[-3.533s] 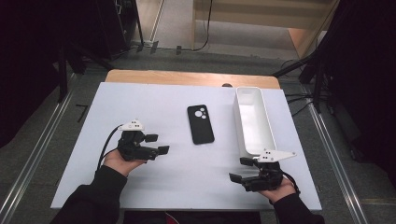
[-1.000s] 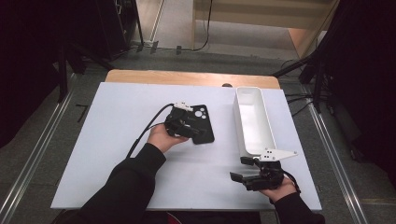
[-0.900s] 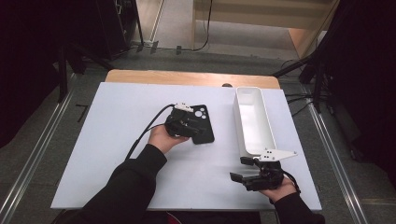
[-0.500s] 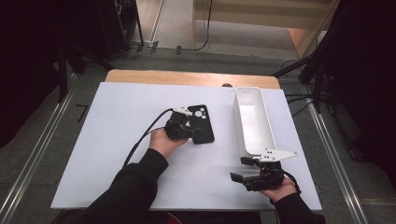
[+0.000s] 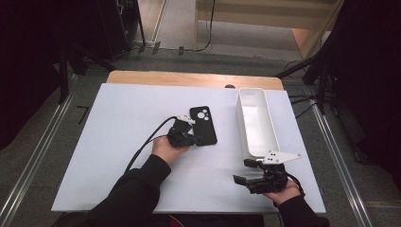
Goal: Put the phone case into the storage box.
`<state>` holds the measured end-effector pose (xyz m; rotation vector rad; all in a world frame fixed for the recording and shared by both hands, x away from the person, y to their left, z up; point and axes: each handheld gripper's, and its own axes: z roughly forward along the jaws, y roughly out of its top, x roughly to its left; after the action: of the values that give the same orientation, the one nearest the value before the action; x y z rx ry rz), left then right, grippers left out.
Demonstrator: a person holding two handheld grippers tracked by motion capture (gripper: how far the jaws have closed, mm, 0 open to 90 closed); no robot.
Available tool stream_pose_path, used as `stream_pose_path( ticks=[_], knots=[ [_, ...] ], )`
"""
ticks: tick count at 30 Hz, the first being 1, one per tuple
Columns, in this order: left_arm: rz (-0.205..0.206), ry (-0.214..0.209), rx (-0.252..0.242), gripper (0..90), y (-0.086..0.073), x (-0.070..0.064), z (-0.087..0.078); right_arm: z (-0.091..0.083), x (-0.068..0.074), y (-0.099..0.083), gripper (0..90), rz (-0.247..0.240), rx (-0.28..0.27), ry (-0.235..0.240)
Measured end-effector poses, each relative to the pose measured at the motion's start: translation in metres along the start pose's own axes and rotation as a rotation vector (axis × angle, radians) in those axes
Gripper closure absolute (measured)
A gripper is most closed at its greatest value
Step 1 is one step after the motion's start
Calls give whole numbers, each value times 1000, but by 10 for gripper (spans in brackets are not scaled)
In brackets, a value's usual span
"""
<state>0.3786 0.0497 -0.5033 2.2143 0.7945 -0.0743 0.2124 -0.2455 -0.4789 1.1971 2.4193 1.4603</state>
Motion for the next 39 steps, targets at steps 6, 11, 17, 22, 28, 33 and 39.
stream_pose_path(
  ticks=[6, 11, 17, 22, 28, 33, 39],
  knots=[
    [11, 12, -4, 892, -2, 0, -1, 0, 0, 0, 183, -3, 1, -3],
    [4, 11, 11, 891, -3, 0, -4, 0, 0, 0, 182, 2, 2, -2],
    [21, 17, 27, 891, -5, 0, -9, 0, 0, 0, 183, -2, 0, -3],
    [27, 15, 36, 892, -7, 1, -13, 0, 0, -1, 182, -3, -1, -1],
    [16, 8, 52, 892, -11, 4, -19, 0, 0, -1, 182, -1, 0, -3],
    [20, 20, 71, 892, -14, 8, -24, 0, 0, -1, 182, -3, 0, -4],
    [14, 32, 90, 892, -19, 12, -32, 0, 0, -1, 182, -2, 2, -6]
  ],
)
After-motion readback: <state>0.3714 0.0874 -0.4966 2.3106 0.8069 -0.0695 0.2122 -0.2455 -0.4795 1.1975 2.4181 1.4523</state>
